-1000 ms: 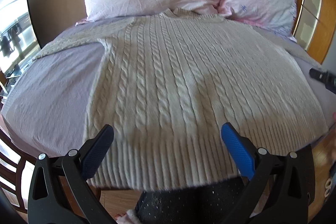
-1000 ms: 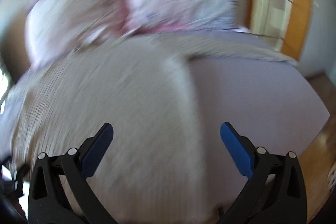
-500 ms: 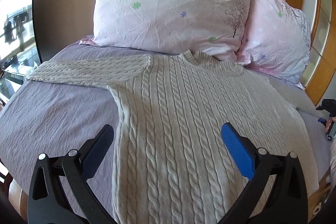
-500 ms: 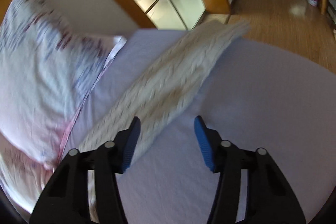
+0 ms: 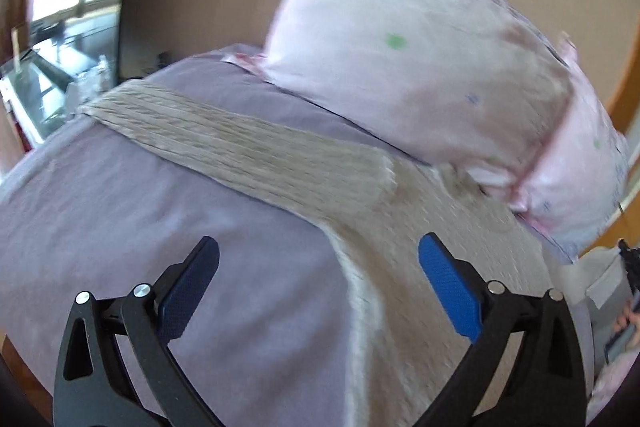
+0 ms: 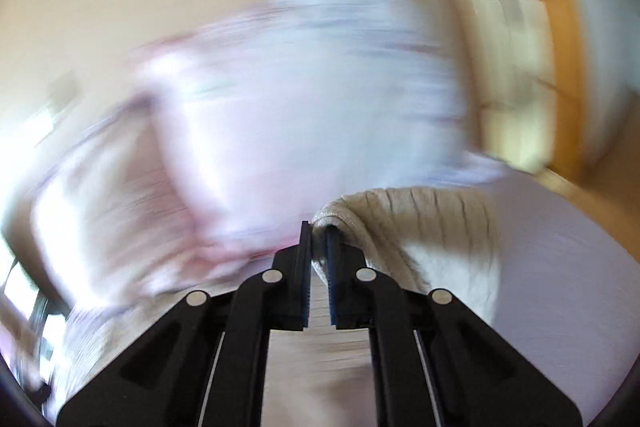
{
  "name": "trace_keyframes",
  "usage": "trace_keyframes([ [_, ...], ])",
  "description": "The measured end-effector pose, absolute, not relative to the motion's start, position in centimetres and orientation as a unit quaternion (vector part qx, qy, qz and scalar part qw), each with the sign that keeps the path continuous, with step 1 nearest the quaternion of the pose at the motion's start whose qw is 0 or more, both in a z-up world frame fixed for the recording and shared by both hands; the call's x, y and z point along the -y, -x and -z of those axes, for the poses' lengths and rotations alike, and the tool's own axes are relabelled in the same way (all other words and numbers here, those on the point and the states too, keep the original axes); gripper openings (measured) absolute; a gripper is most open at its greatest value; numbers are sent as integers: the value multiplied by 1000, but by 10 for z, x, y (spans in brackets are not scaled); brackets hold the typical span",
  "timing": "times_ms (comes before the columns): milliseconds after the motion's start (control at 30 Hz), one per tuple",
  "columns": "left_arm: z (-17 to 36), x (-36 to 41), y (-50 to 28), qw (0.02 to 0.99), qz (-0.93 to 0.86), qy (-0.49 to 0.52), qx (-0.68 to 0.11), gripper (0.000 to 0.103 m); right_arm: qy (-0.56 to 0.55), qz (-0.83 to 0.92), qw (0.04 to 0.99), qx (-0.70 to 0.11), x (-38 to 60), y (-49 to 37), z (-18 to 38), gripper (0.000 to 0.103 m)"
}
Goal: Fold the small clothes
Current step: 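Grasp a sweater sleeve with the right gripper and fold it across the body, then grasp the other sleeve with the left gripper and fold it across the body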
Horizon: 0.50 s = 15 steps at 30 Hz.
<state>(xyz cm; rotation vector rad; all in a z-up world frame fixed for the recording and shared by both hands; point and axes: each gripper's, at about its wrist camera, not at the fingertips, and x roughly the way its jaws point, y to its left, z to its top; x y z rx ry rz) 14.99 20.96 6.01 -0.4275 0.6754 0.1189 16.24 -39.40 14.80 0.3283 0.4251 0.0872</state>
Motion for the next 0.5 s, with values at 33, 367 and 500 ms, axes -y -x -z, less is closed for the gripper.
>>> trace_keyframes([
  [33, -61, -224, -155, 917, -78, 209, -332, 95, -139, -91, 961, -220, 353, -171, -149, 6],
  [367, -37, -310, -204, 879, -141, 263, -373, 80, -59, -259, 876, -402, 166, -204, -59, 76],
  [500, -21, -341, -211, 856, -160, 312, -379, 77, -73, -239, 888, -386, 183, -198, -71, 77],
])
